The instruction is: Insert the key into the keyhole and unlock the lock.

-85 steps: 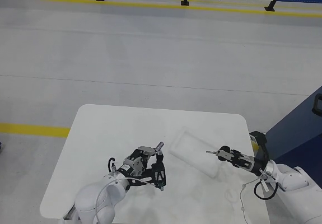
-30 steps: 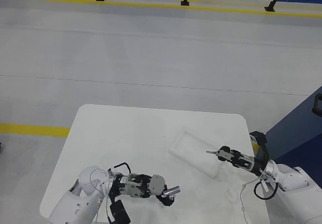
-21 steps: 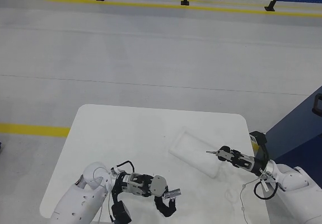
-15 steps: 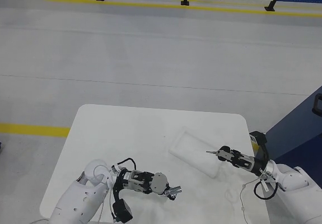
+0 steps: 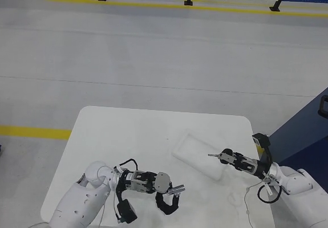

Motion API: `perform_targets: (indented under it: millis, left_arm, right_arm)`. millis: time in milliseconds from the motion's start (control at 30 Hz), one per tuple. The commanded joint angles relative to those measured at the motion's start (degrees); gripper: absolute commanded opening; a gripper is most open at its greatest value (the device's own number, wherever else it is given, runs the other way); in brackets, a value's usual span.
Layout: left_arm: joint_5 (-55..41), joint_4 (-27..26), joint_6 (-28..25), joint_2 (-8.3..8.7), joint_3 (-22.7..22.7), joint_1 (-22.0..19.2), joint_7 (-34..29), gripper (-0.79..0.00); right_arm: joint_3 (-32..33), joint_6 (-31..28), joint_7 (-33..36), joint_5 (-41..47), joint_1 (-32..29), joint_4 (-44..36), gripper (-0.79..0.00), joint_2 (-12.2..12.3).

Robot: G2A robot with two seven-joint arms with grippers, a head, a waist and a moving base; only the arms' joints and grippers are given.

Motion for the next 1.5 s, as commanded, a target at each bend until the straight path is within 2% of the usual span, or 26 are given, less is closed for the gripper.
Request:
perform_targets:
  millis: [0, 200, 367, 500, 633, 667, 967, 1033, 1267, 1467]
  left_arm:
    - [0.0, 1.2, 0.3, 0.06, -0.1, -0.6, -0.9, -0.785]
    - [2.7, 5.7, 3.4, 0.20, 0.4, -3.4, -1.0, -0.785]
    - [0.3, 8.0, 6.2, -0.08, 1.4, -4.7, 2.4, -0.785]
    - [-0.8, 9.8, 8.8, -0.16, 1.6, -5.7, 4.5, -0.785]
    - [-1.7, 11.2, 11.3, -0.26, 2.0, -6.3, 5.9, -0.785]
    - [-1.6, 11.4, 11.9, -0.28, 2.1, -6.5, 5.8, -0.785]
    - [-1.6, 11.4, 11.9, -0.28, 2.1, -6.5, 5.8, -0.785]
    - [-3.2, 9.9, 11.0, -0.32, 2.4, -5.4, 5.8, -0.785]
    - [2.0, 9.4, 11.1, 0.41, 2.9, -5.9, 5.0, -0.785]
    - [5.8, 8.6, 12.2, 0.90, 3.1, -5.9, 1.7, -0.785]
  right_arm:
    - [0.1, -0.4, 0.0, 0.2, -0.5, -1.7, -0.785, -0.1]
    - [-0.5, -0.4, 0.2, 0.0, -1.3, -6.7, -0.785, 0.2]
    - [-2.0, 0.6, 1.2, 1.3, -1.6, -8.8, -0.785, 1.2]
    - [-3.9, 4.3, 4.9, 5.7, -1.1, -10.3, -0.785, 2.4]
    - [-5.0, 11.3, 12.0, 14.4, 0.4, -11.3, -0.785, 3.3]
    - [-5.0, 11.3, 12.0, 14.4, 0.4, -11.3, -0.785, 3.3]
    - [-5.0, 11.3, 12.0, 14.4, 0.4, -11.3, -0.785, 3.3]
    - [-5.2, 12.1, 11.4, 14.4, 0.2, -11.8, -0.785, 3.2]
    - [-5.7, 14.2, 14.8, 14.8, -0.2, -11.2, -0.785, 2.7]
    - [-5.8, 16.2, 16.8, 15.7, -0.4, -11.3, -0.785, 2.6]
